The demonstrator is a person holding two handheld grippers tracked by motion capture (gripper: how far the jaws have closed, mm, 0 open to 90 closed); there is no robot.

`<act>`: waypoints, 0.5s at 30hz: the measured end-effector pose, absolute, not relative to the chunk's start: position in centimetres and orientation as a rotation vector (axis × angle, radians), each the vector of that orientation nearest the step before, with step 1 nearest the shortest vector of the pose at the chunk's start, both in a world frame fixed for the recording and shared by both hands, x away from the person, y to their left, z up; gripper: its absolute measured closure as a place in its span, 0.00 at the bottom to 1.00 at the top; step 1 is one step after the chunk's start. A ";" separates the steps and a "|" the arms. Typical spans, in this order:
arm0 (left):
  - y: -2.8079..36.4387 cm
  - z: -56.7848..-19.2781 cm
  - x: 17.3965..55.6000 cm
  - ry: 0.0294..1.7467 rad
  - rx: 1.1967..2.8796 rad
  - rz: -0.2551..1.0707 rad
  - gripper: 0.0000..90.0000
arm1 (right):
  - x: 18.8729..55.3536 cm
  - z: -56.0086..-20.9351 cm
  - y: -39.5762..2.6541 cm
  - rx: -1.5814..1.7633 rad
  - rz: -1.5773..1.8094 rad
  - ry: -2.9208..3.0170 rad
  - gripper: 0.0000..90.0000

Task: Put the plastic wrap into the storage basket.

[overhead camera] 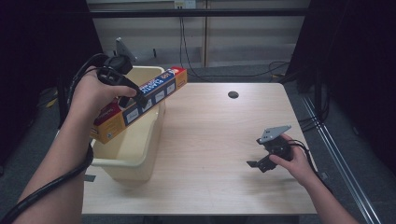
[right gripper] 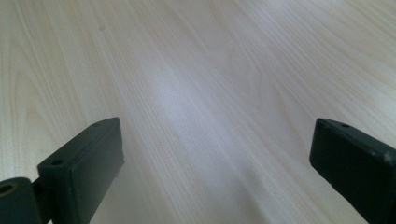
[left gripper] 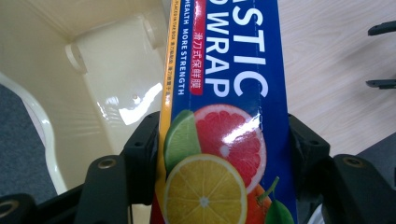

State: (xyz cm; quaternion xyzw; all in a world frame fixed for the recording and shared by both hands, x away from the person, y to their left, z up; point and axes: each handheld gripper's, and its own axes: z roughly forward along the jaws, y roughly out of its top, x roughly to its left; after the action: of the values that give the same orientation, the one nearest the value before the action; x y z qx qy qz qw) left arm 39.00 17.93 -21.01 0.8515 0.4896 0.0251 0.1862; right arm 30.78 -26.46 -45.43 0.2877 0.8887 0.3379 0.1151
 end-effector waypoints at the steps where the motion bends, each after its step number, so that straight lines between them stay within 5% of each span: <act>1: 17.9 -21.0 39.0 1.379 2.398 0.071 0.45 | 30.8 -45.4 -26.5 0.843 0.990 2.604 0.03; 15: 19.6 -20.6 38.3 1.470 2.348 0.106 0.45 | 30.8 -45.7 -26.2 0.826 0.969 2.616 0.03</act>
State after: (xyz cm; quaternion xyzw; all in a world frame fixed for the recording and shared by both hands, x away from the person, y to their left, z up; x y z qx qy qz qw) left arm 38.34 19.65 -20.58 0.8325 0.5213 0.0375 0.1838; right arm 30.77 -26.21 -45.66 0.2819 0.8931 0.3309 0.1156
